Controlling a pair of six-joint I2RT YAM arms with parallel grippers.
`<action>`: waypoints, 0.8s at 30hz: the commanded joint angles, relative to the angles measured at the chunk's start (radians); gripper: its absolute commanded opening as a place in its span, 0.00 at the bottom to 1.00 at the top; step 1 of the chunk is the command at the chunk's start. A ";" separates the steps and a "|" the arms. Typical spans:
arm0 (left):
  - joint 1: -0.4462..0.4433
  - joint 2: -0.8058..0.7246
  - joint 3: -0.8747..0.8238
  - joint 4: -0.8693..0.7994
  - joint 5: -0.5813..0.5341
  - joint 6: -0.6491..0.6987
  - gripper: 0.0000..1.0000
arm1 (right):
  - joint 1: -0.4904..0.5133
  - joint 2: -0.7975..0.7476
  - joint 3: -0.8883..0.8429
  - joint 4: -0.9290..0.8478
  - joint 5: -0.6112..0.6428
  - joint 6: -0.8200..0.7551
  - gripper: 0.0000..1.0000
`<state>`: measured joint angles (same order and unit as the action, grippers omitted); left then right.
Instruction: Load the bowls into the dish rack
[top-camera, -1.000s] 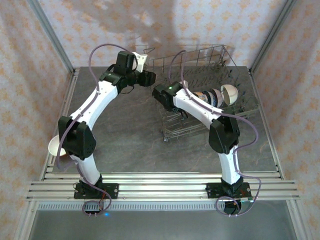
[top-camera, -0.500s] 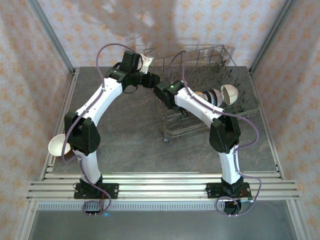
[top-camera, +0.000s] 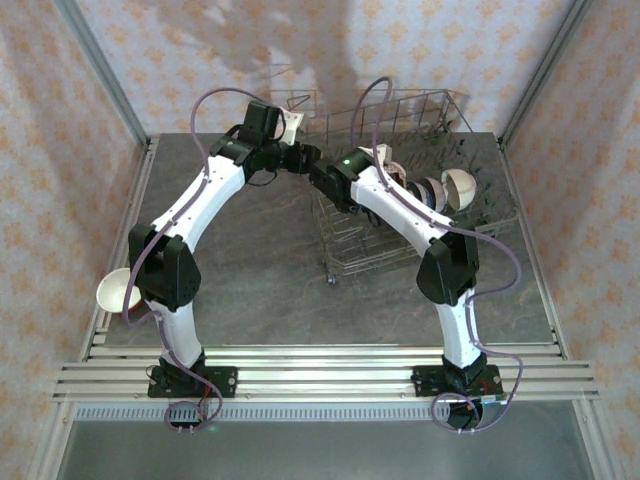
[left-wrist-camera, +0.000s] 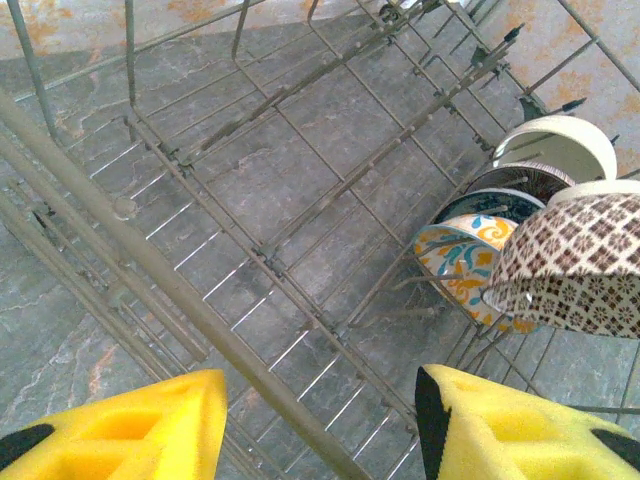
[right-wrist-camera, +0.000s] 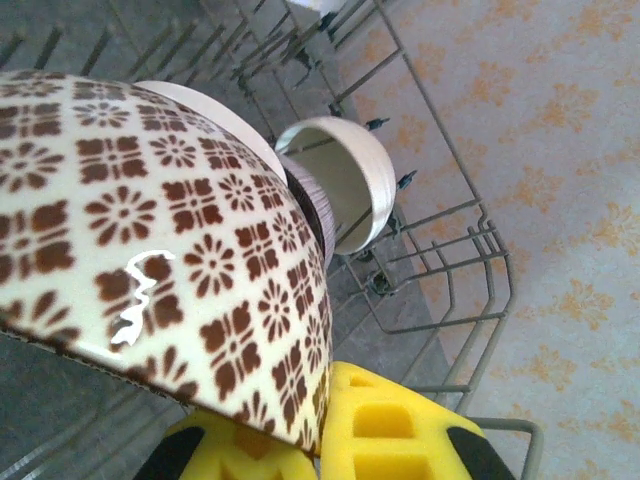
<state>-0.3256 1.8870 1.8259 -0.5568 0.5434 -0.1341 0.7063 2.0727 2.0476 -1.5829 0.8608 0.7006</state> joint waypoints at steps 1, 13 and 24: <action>0.001 -0.048 -0.021 0.024 0.009 -0.024 0.54 | 0.009 0.049 0.020 -0.193 0.067 0.184 0.00; 0.000 -0.062 -0.066 0.029 -0.006 -0.041 0.54 | 0.024 0.136 0.009 -0.196 0.019 0.336 0.00; 0.036 -0.120 -0.103 -0.011 -0.082 -0.093 0.54 | 0.030 0.121 -0.057 -0.196 -0.036 0.393 0.00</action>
<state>-0.3126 1.8050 1.7145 -0.5274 0.5190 -0.1921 0.7513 2.1578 2.0327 -1.5688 0.8177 1.0557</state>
